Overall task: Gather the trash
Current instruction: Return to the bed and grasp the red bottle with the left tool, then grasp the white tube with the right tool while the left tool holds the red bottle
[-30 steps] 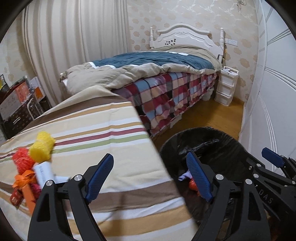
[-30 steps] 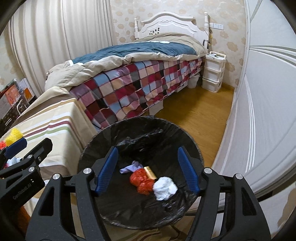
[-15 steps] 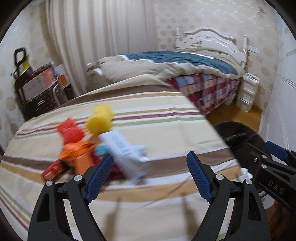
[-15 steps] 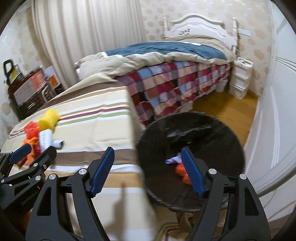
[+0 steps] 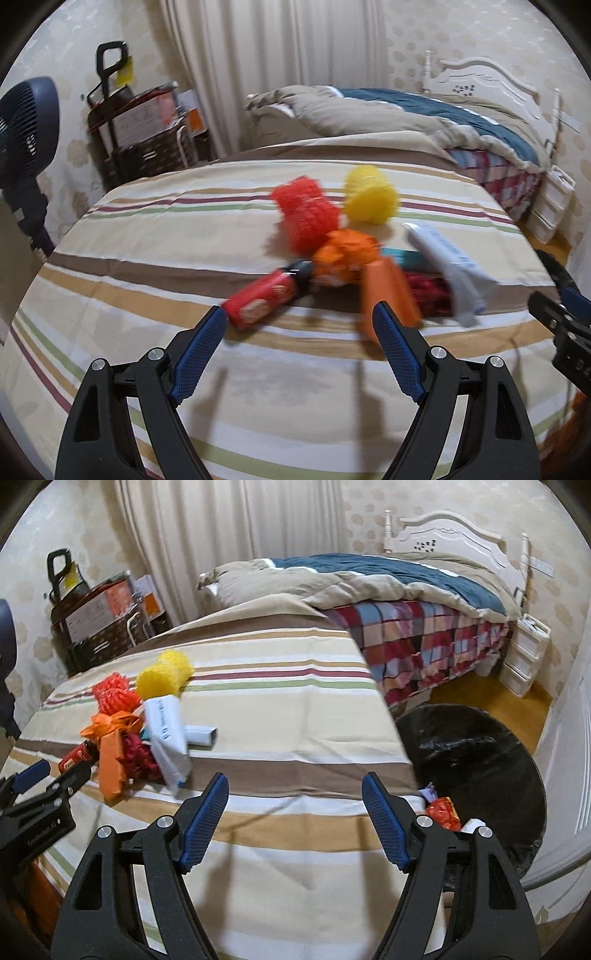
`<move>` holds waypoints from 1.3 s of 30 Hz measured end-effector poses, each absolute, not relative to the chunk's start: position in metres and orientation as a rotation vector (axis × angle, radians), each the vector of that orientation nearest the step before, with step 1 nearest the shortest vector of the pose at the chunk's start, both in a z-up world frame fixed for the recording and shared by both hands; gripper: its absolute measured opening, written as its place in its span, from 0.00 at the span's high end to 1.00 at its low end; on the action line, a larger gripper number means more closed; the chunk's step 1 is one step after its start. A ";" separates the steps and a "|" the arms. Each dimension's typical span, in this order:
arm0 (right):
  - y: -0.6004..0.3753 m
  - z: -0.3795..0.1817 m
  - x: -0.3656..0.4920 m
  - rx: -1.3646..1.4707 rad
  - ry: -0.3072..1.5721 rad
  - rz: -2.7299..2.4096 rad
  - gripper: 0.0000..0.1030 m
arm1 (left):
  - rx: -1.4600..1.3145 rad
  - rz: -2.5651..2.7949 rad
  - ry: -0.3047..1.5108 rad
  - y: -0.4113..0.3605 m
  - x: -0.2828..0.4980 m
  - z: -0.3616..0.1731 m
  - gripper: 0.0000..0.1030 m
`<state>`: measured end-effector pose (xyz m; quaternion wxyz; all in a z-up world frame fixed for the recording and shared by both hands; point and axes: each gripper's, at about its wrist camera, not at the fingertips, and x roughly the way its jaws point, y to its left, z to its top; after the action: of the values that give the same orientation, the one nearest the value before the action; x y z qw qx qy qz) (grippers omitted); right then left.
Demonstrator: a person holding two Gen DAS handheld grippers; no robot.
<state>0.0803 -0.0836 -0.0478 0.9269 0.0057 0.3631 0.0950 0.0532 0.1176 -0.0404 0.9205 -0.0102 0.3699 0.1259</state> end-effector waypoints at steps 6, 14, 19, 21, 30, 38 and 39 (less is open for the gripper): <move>-0.065 -0.049 0.083 -0.009 0.757 0.218 0.29 | -0.002 0.259 0.777 0.138 0.066 -0.044 0.21; -0.052 -0.051 0.089 -0.033 0.772 0.235 0.29 | -0.007 0.171 0.858 0.146 0.083 -0.054 0.38; -0.047 -0.052 0.091 -0.039 0.777 0.242 0.29 | -0.041 0.130 0.883 0.151 0.083 -0.058 0.58; -0.045 -0.052 0.092 -0.041 0.779 0.243 0.29 | -0.042 0.116 0.879 0.151 0.081 -0.058 0.63; -0.040 -0.053 0.092 -0.052 0.776 0.248 0.29 | -0.060 0.103 0.871 0.156 0.069 -0.056 0.73; -0.035 -0.049 0.089 -0.046 0.757 0.265 0.29 | -0.085 0.127 0.868 0.169 0.057 -0.055 0.73; -0.033 -0.049 0.089 -0.049 0.757 0.268 0.29 | -0.087 0.128 0.868 0.170 0.056 -0.055 0.73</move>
<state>0.0890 -0.0326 -0.0492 0.9202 -0.0240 0.3683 0.1304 0.0556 0.1702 -0.0554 0.9043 -0.0421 0.4202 0.0621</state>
